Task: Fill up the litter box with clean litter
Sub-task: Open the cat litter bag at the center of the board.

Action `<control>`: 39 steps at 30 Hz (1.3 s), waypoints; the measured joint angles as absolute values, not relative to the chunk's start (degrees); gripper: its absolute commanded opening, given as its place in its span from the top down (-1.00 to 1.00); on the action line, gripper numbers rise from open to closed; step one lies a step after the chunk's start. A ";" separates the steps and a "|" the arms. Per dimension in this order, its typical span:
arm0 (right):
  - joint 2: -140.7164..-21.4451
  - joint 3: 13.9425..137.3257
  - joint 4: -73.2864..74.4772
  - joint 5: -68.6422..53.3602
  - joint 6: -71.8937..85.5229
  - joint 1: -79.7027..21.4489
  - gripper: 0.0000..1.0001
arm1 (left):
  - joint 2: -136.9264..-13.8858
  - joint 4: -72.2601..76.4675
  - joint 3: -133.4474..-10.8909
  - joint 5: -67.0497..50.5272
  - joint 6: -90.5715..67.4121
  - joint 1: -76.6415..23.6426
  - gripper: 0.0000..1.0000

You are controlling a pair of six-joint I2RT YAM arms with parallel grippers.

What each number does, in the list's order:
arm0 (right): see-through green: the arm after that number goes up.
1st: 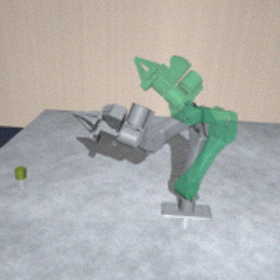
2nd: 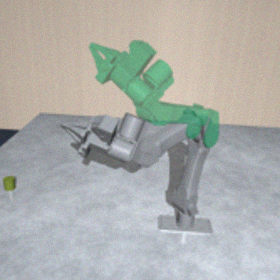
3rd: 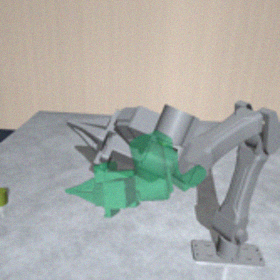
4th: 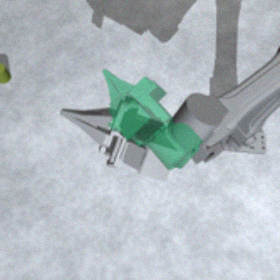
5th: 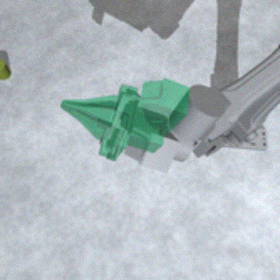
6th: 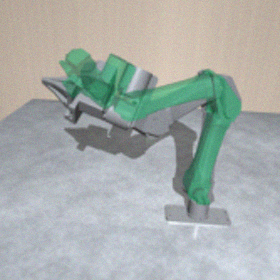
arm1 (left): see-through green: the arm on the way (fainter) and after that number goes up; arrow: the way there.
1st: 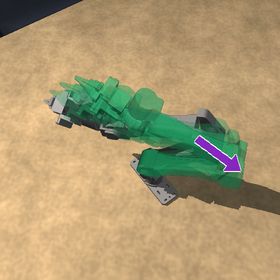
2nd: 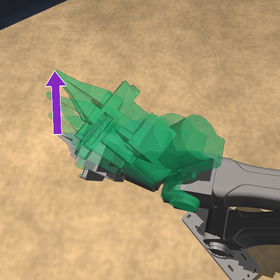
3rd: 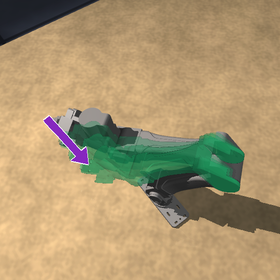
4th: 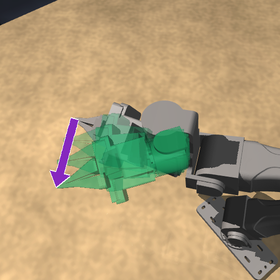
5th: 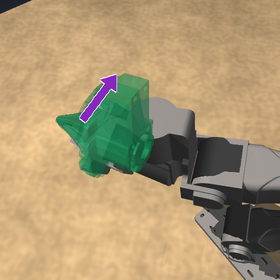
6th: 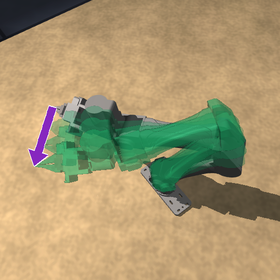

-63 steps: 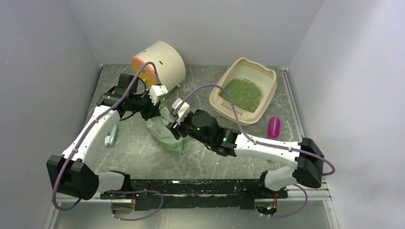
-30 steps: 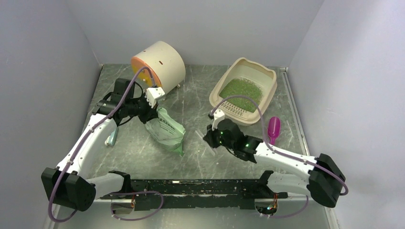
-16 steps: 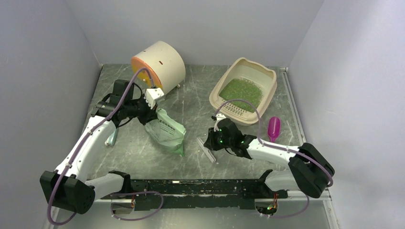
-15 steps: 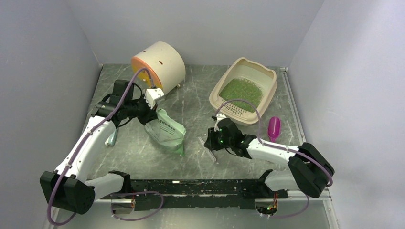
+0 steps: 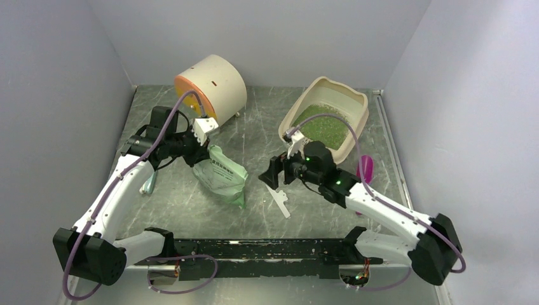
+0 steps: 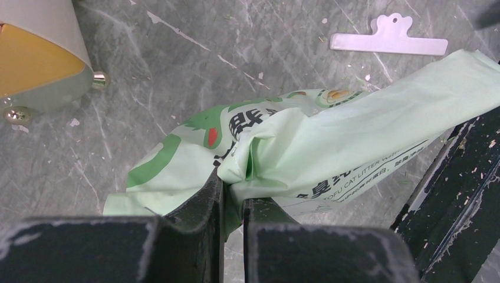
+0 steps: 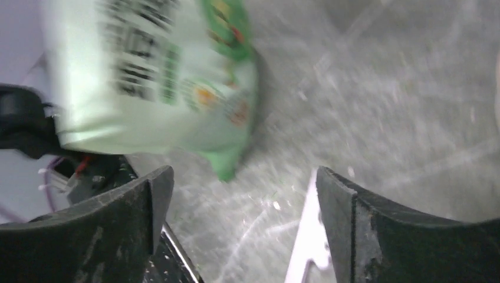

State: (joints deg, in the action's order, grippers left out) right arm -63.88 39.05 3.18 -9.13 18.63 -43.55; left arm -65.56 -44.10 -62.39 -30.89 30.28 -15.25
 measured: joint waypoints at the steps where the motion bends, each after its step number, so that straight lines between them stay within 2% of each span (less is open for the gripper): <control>1: -62.43 39.62 1.78 -11.16 18.13 -43.55 -0.99 | -65.56 -44.10 -62.39 -30.92 30.37 -15.25 0.90; 6: -59.90 42.35 -8.95 -22.37 17.52 -43.62 -1.00 | -65.56 -44.21 -62.39 -31.11 30.44 -15.25 0.90; 13: -73.54 50.48 -13.96 -29.08 19.07 -47.92 -0.99 | -65.56 -44.21 -62.39 -31.40 29.98 -15.25 0.90; 14: -75.48 51.51 -13.74 -28.88 18.57 -49.50 -0.91 | -65.56 -44.18 -62.39 -31.44 29.89 -15.25 0.91; 15: -77.41 52.71 -13.15 -28.25 17.63 -51.22 -0.75 | -65.56 -44.18 -62.39 -31.48 29.76 -15.22 0.90; 16: -79.59 54.39 -12.14 -26.98 16.47 -53.32 -0.51 | -65.56 -44.18 -62.39 -31.57 29.71 -15.22 0.90; 17: -81.01 55.51 -11.57 -25.76 15.49 -54.57 -0.09 | -65.56 -44.18 -62.39 -31.66 29.67 -15.25 0.90; 19: -83.24 57.56 -9.98 -22.79 13.43 -56.71 0.36 | -65.54 -44.36 -62.39 -31.77 29.45 -15.22 0.91; 21: -83.46 58.00 -8.97 -19.62 11.75 -56.86 1.00 | -65.25 -44.58 -62.39 -31.81 29.15 -15.22 0.90; 23: -82.85 58.06 -8.49 -17.56 10.02 -56.53 1.00 | -64.82 -44.64 -62.39 -31.79 28.80 -15.27 0.91; 24: -82.39 58.06 -8.12 -16.82 9.17 -56.51 1.00 | -64.71 -44.51 -62.39 -31.79 28.56 -15.27 0.76; 25: -81.97 58.08 -7.51 -16.12 7.99 -56.53 1.00 | -64.51 -44.62 -62.39 -31.81 28.23 -15.27 0.42; 26: -81.56 58.08 -6.83 -15.97 6.68 -56.55 1.00 | -64.29 -44.97 -62.39 -31.92 27.94 -15.35 -0.05; 27: -81.25 58.13 -6.09 -16.34 5.23 -56.51 1.00 | -64.07 -45.04 -62.39 -32.01 27.49 -15.46 -0.69; 28: -81.01 58.17 -5.06 -16.99 3.75 -56.29 1.00 | -63.72 -44.14 -62.41 -32.40 27.44 -15.46 -0.91; 34: -80.71 59.16 -0.05 -25.85 -7.88 -50.33 1.00 | -59.18 -40.73 -66.52 -33.67 24.67 -15.75 -0.95; 39: -80.38 59.61 5.21 -34.89 -19.97 -44.58 1.00 | -60.36 -41.65 -70.96 -33.89 26.70 -15.81 -0.94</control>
State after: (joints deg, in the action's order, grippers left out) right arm -80.38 59.61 5.21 -34.89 -19.97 -44.58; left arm -60.36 -41.65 -70.96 -33.89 26.70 -15.81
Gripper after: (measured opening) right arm 0.009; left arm 0.971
